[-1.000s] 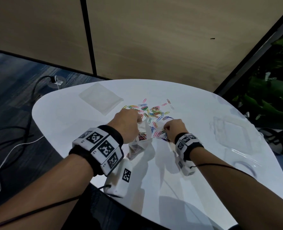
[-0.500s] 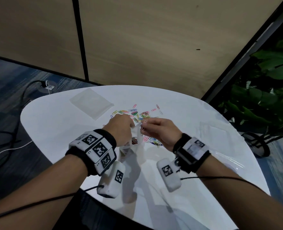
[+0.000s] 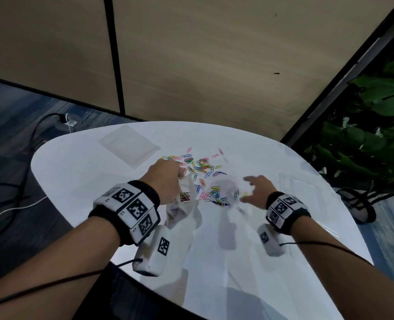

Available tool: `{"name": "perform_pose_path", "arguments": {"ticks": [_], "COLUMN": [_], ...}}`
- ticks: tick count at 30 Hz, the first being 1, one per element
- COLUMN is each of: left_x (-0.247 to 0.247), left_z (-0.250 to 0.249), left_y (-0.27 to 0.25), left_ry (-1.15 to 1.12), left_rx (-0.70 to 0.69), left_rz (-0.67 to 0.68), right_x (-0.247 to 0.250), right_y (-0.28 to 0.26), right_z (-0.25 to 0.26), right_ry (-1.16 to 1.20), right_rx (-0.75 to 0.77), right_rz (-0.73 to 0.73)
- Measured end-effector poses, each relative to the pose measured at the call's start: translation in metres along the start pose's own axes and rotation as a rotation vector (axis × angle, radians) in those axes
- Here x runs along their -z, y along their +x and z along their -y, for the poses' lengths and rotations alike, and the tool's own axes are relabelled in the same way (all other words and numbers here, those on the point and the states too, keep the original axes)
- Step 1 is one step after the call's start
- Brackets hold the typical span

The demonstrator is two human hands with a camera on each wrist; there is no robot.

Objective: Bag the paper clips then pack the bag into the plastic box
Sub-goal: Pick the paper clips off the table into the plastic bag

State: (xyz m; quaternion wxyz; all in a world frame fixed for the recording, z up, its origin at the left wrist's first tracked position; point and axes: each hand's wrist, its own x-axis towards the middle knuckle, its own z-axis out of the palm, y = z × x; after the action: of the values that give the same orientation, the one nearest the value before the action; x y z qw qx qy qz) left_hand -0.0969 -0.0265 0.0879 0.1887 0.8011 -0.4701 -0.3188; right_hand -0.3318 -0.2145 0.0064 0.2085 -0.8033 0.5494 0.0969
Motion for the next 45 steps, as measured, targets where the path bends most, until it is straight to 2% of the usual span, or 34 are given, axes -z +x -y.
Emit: {"name": "perform_pose_path", "arguments": {"ticks": [2, 6, 14, 21, 25, 29, 35, 39, 42, 45], "left_x": [0.003, 0.007, 0.009, 0.01, 0.009, 0.008, 0.008, 0.007, 0.006, 0.004], "left_z": [0.002, 0.003, 0.003, 0.012, 0.012, 0.012, 0.014, 0.013, 0.011, 0.01], "left_y": [0.0, -0.001, -0.006, -0.008, -0.006, -0.006, -0.005, -0.003, -0.001, 0.002], "left_ry": [0.013, 0.053, 0.061, 0.032, 0.024, 0.024, 0.023, 0.015, 0.002, 0.003], "left_rx": [0.006, 0.004, 0.005, 0.014, 0.003, -0.015, -0.009, -0.009, 0.001, -0.001], "left_rz": [0.005, 0.013, 0.023, 0.018, 0.016, 0.011, 0.022, 0.025, 0.03, 0.036], "right_x": [-0.011, -0.03, -0.052, -0.062, -0.072, -0.076, -0.064, -0.058, -0.048, -0.034], "right_y": [0.011, 0.011, 0.012, 0.021, 0.023, 0.023, 0.025, 0.028, 0.025, 0.014], "right_z": [-0.036, -0.055, -0.015, 0.03, 0.056, 0.078, 0.084, 0.068, 0.053, 0.061], "right_ry": [-0.231, -0.197, 0.081, 0.269, 0.152, 0.031, 0.076, 0.321, 0.582, 1.06], "right_rx": [-0.083, -0.084, 0.073, 0.05, 0.117, 0.183, 0.054, -0.082, -0.154, -0.115], "right_rz": [0.048, 0.066, 0.036, -0.049, -0.083, -0.192, -0.181, -0.157, -0.042, 0.068]}}
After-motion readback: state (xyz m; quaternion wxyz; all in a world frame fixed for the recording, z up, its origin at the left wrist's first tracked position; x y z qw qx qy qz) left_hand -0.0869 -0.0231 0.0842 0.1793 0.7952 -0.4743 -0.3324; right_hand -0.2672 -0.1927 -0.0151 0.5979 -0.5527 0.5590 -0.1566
